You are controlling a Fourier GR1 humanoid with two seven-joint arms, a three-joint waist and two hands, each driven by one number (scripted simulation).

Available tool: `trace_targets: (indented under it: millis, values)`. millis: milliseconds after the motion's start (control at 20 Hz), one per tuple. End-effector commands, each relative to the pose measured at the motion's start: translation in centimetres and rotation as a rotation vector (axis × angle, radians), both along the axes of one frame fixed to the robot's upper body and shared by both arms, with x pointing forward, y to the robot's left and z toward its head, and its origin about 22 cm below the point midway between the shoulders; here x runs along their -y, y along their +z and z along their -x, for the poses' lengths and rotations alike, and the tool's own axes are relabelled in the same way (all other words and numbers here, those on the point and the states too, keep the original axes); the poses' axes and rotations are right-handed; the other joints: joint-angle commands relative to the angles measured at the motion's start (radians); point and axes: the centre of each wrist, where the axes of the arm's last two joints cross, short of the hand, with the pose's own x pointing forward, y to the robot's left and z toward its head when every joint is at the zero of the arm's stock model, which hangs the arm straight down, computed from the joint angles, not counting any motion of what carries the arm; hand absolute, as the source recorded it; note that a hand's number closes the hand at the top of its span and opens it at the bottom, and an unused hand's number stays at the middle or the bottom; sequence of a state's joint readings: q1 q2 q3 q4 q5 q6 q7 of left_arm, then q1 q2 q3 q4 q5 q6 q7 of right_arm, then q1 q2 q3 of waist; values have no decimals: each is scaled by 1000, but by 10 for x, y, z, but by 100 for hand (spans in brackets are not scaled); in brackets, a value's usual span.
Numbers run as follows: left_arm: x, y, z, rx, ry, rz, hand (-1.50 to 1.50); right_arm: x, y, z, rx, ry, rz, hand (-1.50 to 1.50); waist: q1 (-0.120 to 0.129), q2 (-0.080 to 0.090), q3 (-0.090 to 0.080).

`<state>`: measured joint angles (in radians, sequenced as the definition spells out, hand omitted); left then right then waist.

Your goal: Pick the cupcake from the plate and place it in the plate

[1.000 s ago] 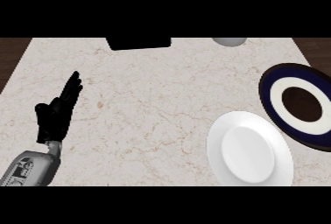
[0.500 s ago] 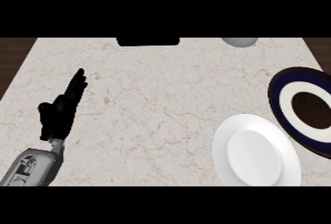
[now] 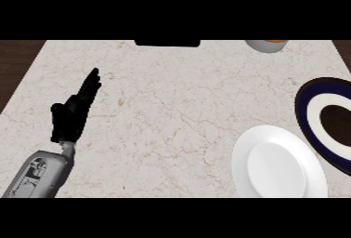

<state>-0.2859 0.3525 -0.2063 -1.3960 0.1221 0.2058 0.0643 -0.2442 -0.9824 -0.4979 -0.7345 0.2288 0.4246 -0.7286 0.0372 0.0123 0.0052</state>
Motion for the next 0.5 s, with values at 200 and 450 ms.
trace_targets:
  millis: [200,450]
  values:
    - [-10,6,-10,-4,0,-5,0,-36,-39,-56,-67,134,107,150,9,1,-1]
    - [-11,9,-17,1,-3,-1,0,-62,-55,-86,-158,150,242,150,-2,-1,-3]
